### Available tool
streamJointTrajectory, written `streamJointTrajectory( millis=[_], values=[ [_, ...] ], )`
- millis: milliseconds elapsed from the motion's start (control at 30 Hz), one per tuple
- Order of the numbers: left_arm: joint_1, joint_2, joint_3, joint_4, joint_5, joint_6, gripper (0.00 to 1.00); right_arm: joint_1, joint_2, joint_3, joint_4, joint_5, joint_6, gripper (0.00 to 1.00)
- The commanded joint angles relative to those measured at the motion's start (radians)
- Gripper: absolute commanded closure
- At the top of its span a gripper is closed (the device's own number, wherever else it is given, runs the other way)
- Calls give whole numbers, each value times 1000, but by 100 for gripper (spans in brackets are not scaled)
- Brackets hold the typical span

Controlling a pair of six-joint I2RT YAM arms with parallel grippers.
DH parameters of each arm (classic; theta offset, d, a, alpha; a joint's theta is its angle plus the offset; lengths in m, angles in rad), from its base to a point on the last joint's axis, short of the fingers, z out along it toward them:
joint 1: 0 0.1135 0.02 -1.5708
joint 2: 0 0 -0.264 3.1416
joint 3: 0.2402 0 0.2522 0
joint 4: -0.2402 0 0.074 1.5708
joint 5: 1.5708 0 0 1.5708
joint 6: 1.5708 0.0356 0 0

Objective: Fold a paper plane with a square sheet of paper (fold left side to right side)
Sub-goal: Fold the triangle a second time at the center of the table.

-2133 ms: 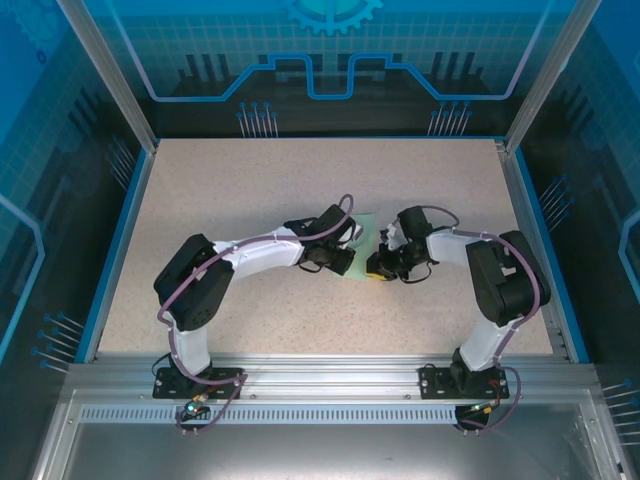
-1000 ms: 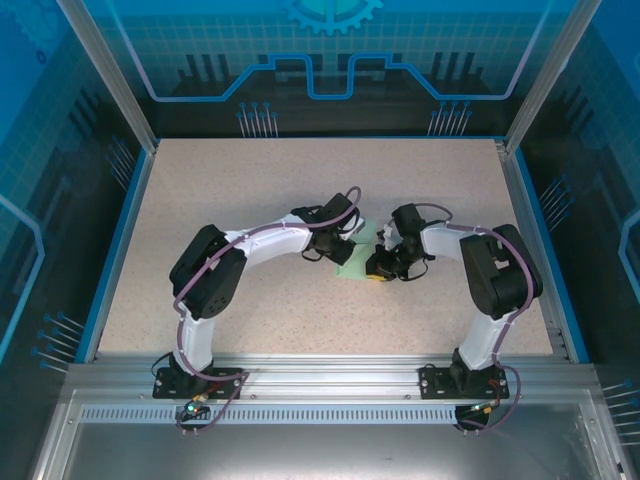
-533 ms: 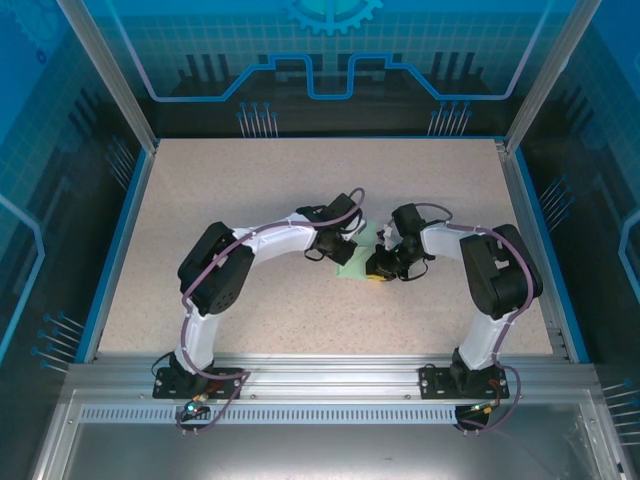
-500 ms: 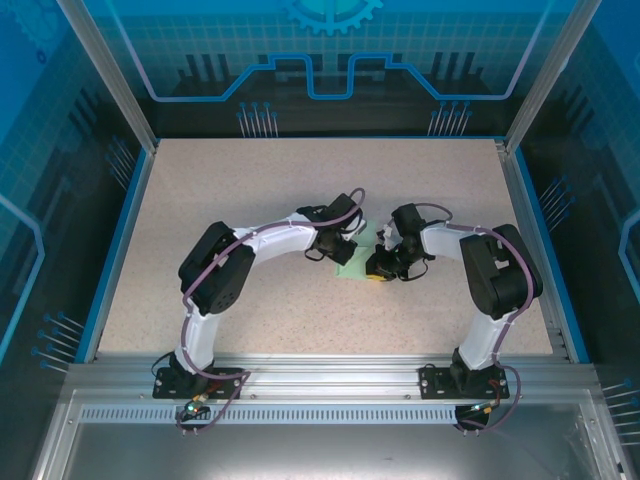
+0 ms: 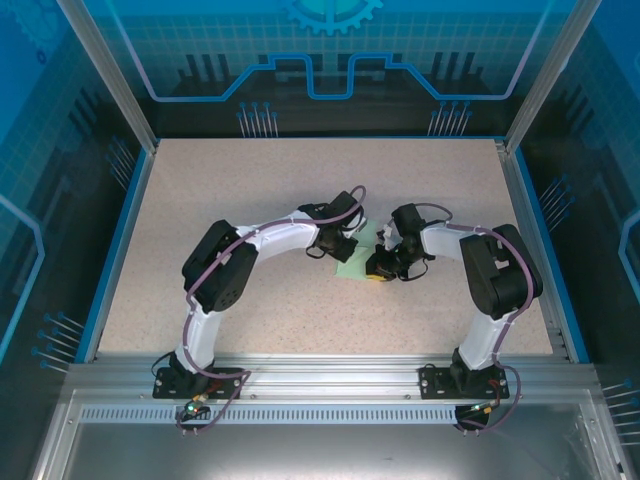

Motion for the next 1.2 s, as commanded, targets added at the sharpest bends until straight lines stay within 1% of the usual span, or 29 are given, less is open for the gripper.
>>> streamJointTrajectory(
  millis=[0, 1167],
  values=[
    [10, 23, 36, -30, -15, 26, 84, 17, 31, -2, -37, 63, -12, 87],
    [20, 66, 71, -38, -27, 23, 84, 19, 31, -1, -46, 66, -13, 87]
  ],
)
